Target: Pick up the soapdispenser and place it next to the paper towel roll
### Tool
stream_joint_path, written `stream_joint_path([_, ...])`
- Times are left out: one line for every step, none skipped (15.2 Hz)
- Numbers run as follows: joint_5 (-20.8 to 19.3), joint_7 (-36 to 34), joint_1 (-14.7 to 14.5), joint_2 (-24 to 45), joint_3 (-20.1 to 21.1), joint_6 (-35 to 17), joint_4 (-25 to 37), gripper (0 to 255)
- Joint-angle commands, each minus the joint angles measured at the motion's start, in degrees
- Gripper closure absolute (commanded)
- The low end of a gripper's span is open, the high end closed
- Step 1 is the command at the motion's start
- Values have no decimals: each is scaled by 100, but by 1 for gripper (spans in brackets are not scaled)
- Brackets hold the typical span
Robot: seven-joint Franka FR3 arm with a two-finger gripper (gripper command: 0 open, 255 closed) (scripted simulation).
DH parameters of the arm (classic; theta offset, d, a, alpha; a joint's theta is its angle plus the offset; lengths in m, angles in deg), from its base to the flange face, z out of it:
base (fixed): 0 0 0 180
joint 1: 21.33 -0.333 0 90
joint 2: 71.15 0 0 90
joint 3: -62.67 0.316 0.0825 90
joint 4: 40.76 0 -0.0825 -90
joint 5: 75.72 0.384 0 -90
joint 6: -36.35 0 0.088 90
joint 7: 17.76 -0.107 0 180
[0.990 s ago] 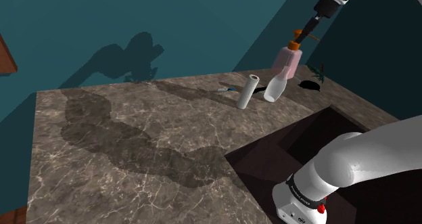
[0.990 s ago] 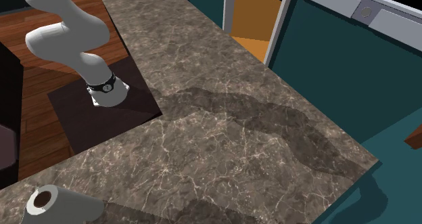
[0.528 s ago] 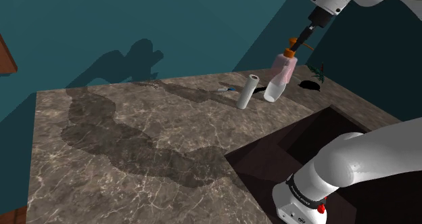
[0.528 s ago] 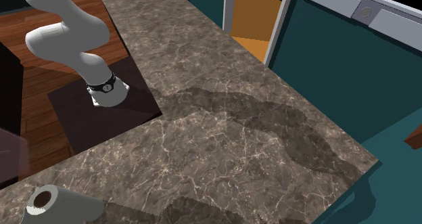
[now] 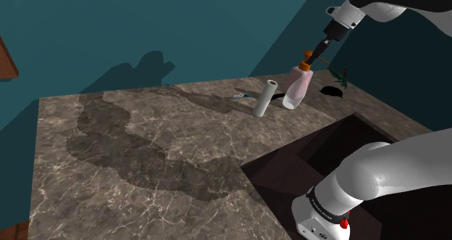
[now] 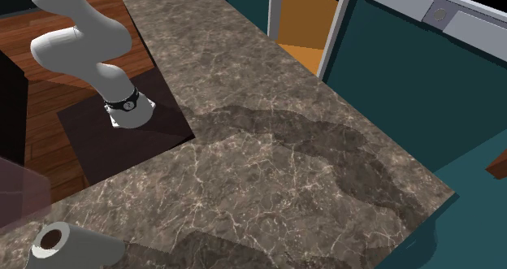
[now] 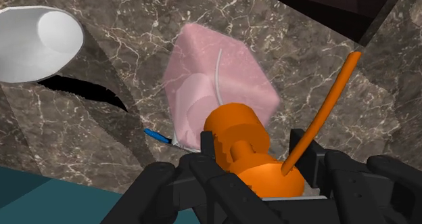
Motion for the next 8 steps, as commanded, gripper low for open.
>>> stream_joint_path([-9,3,7,-27,2,-140,-163,255])
stream_joint_path([-13,11,11,-36,-3,-215,-247,255])
stream_joint_path([-17,19,16,-43,-8,-290,-330,255])
stream_joint_path([-20,27,20,-50,-13,-365,-412,255])
stream_joint_path([-23,36,24,-54,-19,-441,-492,255])
stream_joint_path([-26,45,27,-58,-25,-516,-572,255])
stream_joint_path([-29,54,31,-60,-32,-591,-650,255])
stream_joint_path([-31,64,34,-61,-38,-667,-727,255])
